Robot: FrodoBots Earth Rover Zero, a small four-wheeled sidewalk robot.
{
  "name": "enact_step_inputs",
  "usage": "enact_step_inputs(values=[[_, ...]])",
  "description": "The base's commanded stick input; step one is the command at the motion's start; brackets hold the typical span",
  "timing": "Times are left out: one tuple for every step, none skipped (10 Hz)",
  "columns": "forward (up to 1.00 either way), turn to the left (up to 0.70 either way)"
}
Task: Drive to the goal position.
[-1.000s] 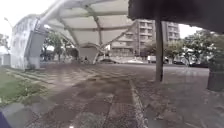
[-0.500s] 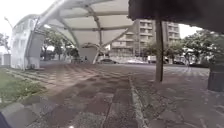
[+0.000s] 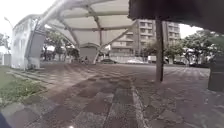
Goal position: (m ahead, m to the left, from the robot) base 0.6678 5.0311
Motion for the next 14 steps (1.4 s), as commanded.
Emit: enact_step_inputs(values=[[0.0, 0.05], [0.0, 0.05], [0.0, 0.06], [0.0, 0.02], [0.0, 0.03], [0.0, 0.18], [0.0, 0.33], [0.0, 0.33], [0.0, 0.39], [0.0, 0.1], [0.0, 0.0], [0.0, 0.28], [0.0, 0.7], [0.0, 0.7]])
